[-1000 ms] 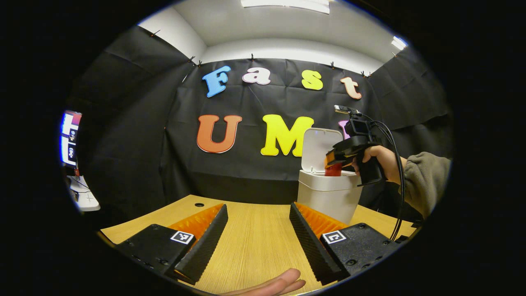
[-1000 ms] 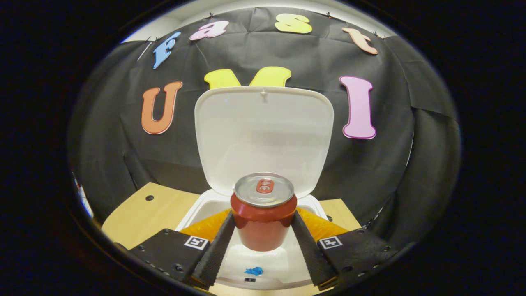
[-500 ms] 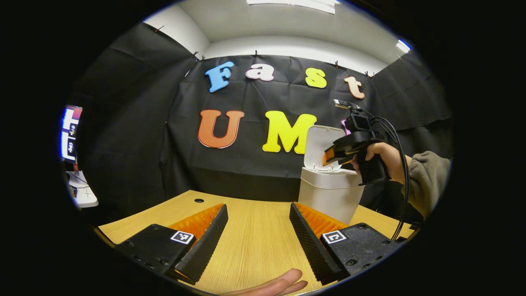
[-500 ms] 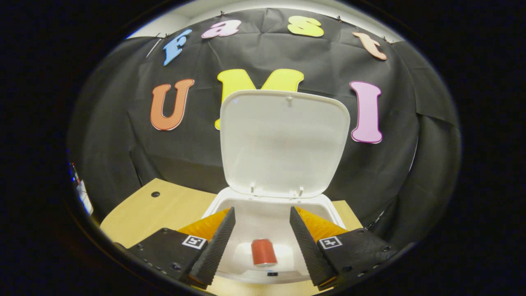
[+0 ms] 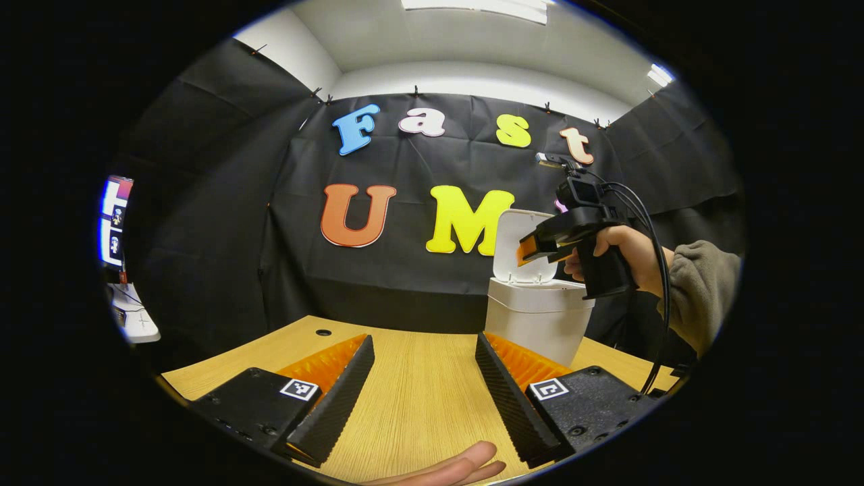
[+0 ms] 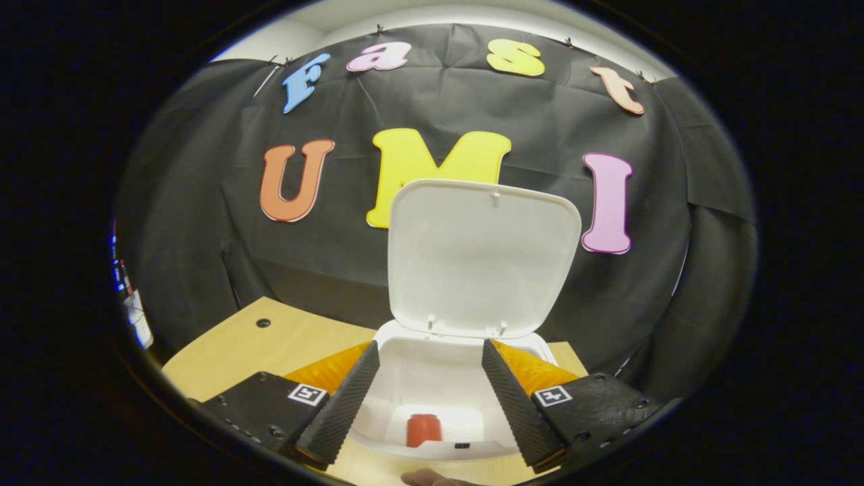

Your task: Press the lid of the desktop garbage bin to open it, pick up the crumpled paper on the desktop and throw it into the bin, then pick up the pop can on the desktop and drop it into the bin, and finally close the garbage bin lid.

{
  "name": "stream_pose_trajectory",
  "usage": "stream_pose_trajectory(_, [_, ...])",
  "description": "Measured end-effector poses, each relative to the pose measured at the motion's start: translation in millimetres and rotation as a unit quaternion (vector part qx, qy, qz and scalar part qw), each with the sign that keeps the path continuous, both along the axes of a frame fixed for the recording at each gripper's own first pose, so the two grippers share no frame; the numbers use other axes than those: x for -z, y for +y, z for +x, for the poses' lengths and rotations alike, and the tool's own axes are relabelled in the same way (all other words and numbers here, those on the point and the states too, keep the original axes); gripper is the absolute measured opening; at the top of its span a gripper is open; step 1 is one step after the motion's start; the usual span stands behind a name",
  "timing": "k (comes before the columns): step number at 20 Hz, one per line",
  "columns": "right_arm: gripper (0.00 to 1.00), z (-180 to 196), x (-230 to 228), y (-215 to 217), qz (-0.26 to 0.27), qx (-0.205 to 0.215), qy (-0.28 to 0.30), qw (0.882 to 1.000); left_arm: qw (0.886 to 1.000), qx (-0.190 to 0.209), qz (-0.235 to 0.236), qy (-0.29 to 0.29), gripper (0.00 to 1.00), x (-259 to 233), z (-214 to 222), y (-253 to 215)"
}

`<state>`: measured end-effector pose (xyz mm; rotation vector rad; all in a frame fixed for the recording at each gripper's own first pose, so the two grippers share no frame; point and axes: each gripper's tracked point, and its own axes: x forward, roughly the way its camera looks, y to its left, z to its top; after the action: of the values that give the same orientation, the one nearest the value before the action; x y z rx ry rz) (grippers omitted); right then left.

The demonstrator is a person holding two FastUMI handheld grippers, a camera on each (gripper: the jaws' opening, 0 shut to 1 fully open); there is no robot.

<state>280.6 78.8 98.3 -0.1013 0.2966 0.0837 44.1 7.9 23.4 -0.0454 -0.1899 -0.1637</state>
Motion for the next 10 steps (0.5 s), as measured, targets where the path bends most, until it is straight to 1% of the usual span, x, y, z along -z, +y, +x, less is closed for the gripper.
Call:
stream_pose_trajectory(2, [0.95, -5, -14, 1, -0.007, 0.0, -0.015, 1.0, 1.0, -0.003, 0.002, 0.002, 0.97, 0, -3, 2])
stream_pose_trajectory(4, [0.95, -9, -32, 3, -0.01, -0.003, -0.03, 0.999, 1.0, -0.014, 0.004, 0.024, 0.97, 7, -4, 7])
stream_pose_trajectory(5, [0.95, -13, -44, 4, -0.011, -0.006, -0.039, 0.999, 0.999, -0.02, 0.006, 0.034, 0.97, 10, -5, 10])
stream_pose_trajectory(7, [0.95, -20, -73, 4, -0.013, -0.008, -0.07, 0.997, 0.999, -0.033, 0.005, 0.031, 0.98, 4, -10, 17])
stream_pose_trajectory(8, [0.97, -23, -87, 3, -0.013, -0.007, -0.084, 0.996, 0.999, -0.034, 0.004, 0.028, 0.98, 1, -12, 17])
stream_pose_trajectory(10, [0.95, -25, -111, 0, -0.007, 0.005, -0.103, 0.995, 0.999, -0.028, 0.0, 0.042, 0.98, 5, -17, 16])
